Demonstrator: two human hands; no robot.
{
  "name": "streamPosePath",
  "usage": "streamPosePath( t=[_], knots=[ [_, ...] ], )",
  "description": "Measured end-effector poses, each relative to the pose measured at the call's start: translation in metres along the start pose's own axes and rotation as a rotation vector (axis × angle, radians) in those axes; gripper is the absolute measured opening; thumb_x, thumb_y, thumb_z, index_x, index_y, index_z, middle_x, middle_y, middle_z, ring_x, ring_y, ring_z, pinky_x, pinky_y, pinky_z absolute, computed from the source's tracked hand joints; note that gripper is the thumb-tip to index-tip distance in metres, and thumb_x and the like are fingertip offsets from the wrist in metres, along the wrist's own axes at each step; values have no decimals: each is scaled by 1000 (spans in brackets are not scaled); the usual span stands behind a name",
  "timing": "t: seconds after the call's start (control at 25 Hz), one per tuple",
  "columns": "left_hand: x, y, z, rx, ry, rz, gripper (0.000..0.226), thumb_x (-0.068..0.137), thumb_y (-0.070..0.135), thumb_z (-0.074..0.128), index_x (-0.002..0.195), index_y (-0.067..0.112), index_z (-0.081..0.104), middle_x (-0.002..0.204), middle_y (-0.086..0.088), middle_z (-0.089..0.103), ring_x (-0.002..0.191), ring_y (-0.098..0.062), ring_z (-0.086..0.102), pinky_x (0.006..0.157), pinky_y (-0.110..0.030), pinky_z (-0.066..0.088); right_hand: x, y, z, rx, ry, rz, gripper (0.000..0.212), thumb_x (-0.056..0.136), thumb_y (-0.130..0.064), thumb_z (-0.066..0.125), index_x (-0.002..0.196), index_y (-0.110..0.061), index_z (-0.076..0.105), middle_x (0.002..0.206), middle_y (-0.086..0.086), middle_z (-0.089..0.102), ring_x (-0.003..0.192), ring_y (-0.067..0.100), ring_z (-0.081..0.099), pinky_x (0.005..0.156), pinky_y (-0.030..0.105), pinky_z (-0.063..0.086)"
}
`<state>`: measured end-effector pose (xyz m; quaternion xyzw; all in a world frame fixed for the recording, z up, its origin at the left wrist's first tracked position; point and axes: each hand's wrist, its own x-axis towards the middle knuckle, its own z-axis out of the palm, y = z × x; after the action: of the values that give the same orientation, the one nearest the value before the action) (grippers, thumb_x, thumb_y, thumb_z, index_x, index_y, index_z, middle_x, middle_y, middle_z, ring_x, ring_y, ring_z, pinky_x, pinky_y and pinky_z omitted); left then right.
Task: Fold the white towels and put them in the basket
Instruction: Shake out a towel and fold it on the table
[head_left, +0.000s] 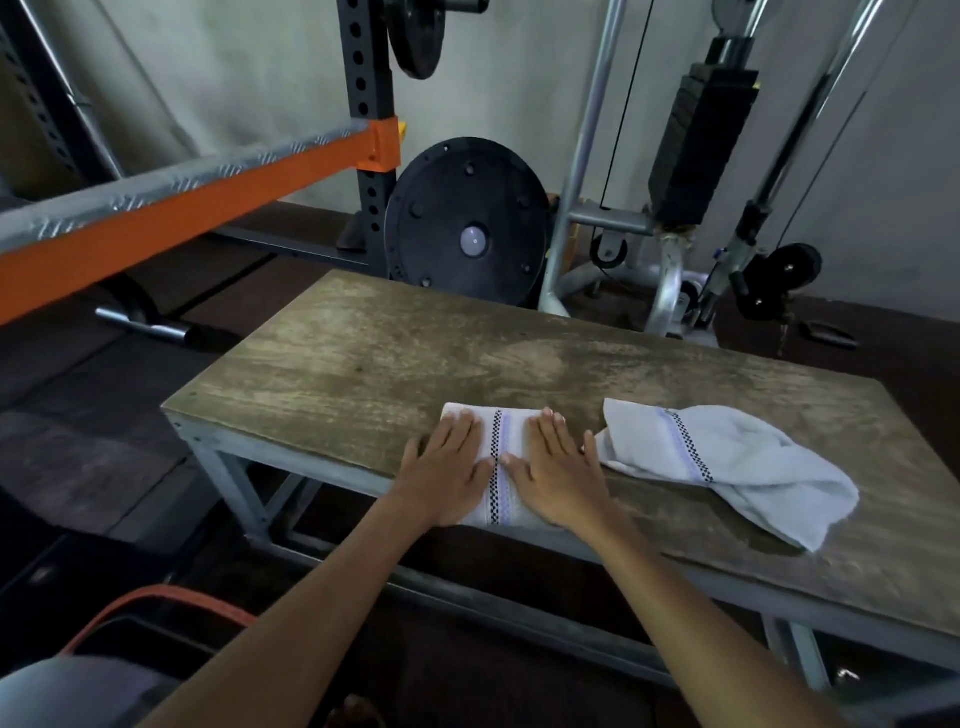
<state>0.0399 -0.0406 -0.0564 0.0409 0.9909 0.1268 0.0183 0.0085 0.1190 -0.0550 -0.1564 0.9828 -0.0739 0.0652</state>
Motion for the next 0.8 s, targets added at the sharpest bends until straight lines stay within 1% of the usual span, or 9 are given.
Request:
streamPosePath(
  t=[0.08,0.2,0.32,0.4,0.48,0.56,0.64,0.72,0.8],
  knots=[
    [22,-5,5,-49,-51,-21,60,100,44,21,152,19,3,160,5,-7,146,-11,-9,117,-52,1,15,6,4,37,12,36,71,97,-55,14,152,-12,0,161,4,-8,148,16,-9,117,46,-9],
    [55,-10,6,-61,-13,-46,59,100,44,21,152,21,5,160,7,-4,146,-10,-7,115,-53,-3,47,14,-2,34,25,38,69,98,-54,13,152,-13,-1,161,3,-9,147,15,-10,117,46,-10],
    [71,-14,8,-133,59,-67,56,100,39,24,151,20,11,160,7,3,146,-9,-1,117,-49,1,68,17,-6,19,12,23,67,98,-52,12,152,-15,2,161,1,-5,147,13,-8,117,46,-10],
    [66,-18,12,-334,189,-79,51,101,30,29,149,13,23,157,-1,19,145,-15,15,117,-38,13,74,16,-11,-79,11,12,64,98,-49,15,152,-14,11,161,2,4,148,15,-1,117,48,-9],
    [48,-22,13,-616,400,-151,38,99,17,37,133,5,47,132,-9,47,123,-20,44,101,-24,31,78,10,-18,-196,101,-8,59,96,-43,24,146,-11,29,157,6,22,147,19,12,117,50,-7],
    [31,-27,13,-741,513,-229,27,96,11,43,114,2,61,110,-6,46,100,-12,47,89,-18,36,80,0,-19,-166,205,-54,53,95,-40,33,139,-12,40,152,8,33,145,21,19,118,49,-1],
    [21,-29,10,-733,451,-254,21,93,11,50,99,2,68,105,-5,44,92,-9,46,82,-12,37,78,-7,-11,-13,171,-90,56,97,-45,31,144,-16,31,156,8,24,146,21,14,118,45,4],
    [20,-31,0,-855,315,-308,16,92,14,54,89,4,66,108,-5,45,86,-7,47,71,-4,39,74,-7,0,48,124,-92,60,98,-51,24,150,-21,22,160,6,14,148,19,6,119,42,3],
    [19,-32,-10,-1027,153,-365,9,90,20,58,89,11,61,117,-3,44,91,-6,49,75,-7,38,72,-5,2,43,131,-88,62,97,-53,21,151,-23,18,160,4,10,148,17,3,119,40,0]
  ],
)
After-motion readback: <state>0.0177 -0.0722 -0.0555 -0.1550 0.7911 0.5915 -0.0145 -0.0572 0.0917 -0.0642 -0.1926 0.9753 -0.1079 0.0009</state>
